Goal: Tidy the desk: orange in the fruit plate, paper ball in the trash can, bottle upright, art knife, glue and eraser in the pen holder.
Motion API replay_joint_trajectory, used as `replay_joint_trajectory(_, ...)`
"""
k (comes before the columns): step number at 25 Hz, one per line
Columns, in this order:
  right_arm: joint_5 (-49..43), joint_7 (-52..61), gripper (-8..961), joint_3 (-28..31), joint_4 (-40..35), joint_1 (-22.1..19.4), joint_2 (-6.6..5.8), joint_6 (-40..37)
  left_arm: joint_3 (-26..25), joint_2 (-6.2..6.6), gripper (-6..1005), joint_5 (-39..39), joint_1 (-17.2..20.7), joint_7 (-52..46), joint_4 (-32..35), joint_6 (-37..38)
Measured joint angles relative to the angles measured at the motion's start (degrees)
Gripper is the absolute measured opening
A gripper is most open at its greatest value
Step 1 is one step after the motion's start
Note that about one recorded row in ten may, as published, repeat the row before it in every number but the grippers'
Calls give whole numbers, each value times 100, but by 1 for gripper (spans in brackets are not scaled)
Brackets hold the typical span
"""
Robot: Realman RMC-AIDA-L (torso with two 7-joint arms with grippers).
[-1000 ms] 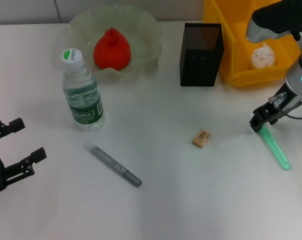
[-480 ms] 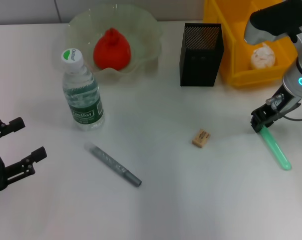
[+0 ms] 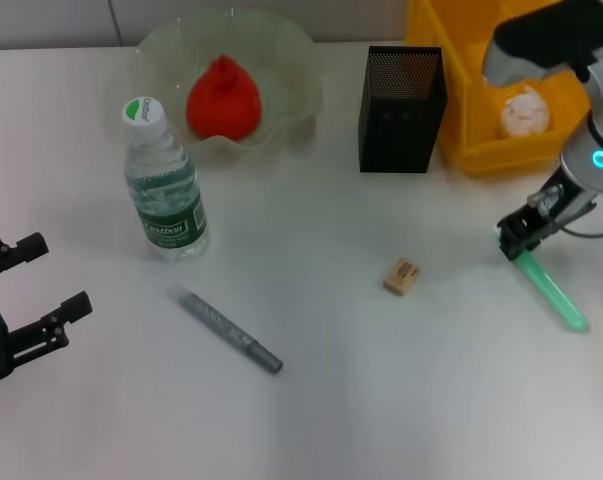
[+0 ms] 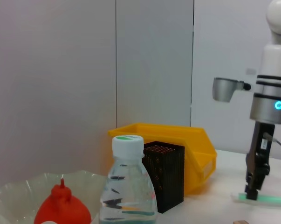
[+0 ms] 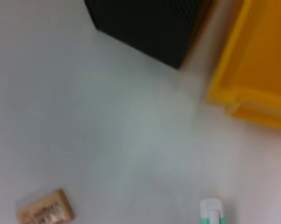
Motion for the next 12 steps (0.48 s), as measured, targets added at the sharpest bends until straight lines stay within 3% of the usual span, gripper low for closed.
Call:
replay_joint_trajectory(7, 751, -207, 179, -7, -1544, -243, 0, -446, 2, -10, 814, 8, -2, 1, -17, -20)
replay_joint_trajectory(12, 1032, -299, 191, -91, -2522, -473, 16, 74, 18, -12, 814, 19, -4, -18, -29, -163)
